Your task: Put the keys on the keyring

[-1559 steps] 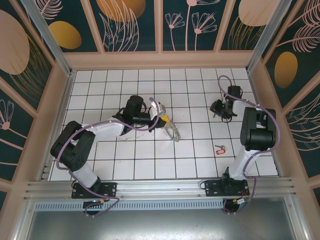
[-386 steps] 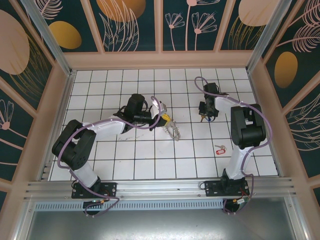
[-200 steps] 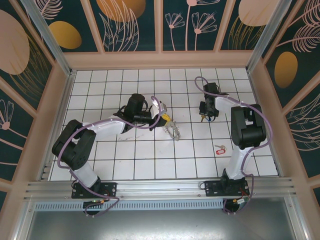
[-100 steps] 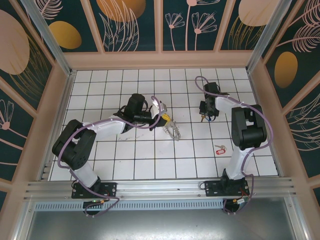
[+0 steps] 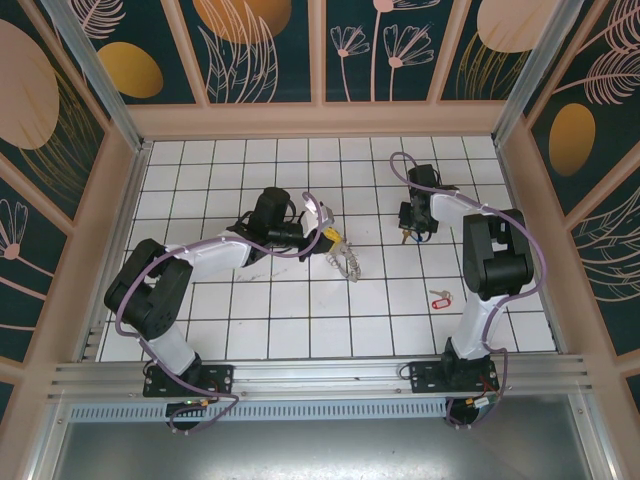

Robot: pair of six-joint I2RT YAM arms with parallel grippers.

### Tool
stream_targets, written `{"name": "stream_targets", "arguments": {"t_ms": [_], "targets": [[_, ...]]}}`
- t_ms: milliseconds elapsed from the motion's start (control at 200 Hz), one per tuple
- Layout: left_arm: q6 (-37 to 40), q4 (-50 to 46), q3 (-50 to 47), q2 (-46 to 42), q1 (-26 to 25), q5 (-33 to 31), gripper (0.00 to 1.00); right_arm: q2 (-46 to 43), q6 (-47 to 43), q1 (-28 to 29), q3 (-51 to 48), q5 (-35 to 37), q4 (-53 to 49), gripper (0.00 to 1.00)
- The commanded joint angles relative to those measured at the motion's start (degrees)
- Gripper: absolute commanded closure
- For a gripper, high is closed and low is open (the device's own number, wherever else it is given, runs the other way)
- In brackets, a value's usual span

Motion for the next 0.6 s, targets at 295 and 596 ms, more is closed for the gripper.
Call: {"name": "stream_targets", "arguments": {"t_ms": [295, 596], "targets": [[1.0, 0.4, 1.8, 0.1, -0.4, 1.3, 1.0, 0.0, 0.9, -0.2, 0.8, -0.7, -1.4, 0.85], [0.9, 0.4, 2.0, 0.2, -0.4, 1.2, 1.0, 0.5, 0.9, -0.2, 1.1, -1.2, -1.7, 0.85]]}}
